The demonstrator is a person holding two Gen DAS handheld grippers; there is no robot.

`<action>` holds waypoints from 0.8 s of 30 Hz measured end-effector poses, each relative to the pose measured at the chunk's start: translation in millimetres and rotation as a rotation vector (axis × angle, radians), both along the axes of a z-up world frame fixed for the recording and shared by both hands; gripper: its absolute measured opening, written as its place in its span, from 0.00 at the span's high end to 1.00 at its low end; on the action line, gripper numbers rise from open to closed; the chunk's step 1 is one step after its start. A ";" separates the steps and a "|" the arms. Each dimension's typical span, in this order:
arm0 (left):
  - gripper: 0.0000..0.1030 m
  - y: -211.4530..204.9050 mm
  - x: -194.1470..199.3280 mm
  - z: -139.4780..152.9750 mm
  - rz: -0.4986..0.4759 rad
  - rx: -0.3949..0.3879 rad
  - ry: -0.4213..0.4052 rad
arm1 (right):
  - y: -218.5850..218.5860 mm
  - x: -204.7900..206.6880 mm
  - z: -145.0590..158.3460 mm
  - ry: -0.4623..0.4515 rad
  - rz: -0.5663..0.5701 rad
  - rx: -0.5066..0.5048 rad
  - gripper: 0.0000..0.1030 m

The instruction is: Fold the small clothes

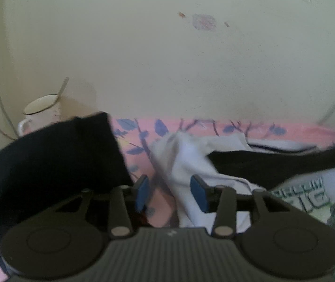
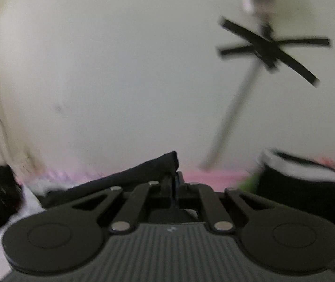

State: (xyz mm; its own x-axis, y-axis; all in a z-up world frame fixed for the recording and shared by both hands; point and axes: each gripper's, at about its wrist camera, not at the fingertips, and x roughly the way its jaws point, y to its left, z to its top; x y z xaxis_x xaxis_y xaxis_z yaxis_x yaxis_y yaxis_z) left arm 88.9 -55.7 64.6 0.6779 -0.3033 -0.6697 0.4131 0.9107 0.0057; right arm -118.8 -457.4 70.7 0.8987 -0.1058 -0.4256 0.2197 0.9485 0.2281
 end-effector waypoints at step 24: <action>0.70 -16.1 -36.8 -3.2 -0.105 0.100 -0.141 | 4.0 -51.2 -0.3 0.145 0.091 -0.008 1.00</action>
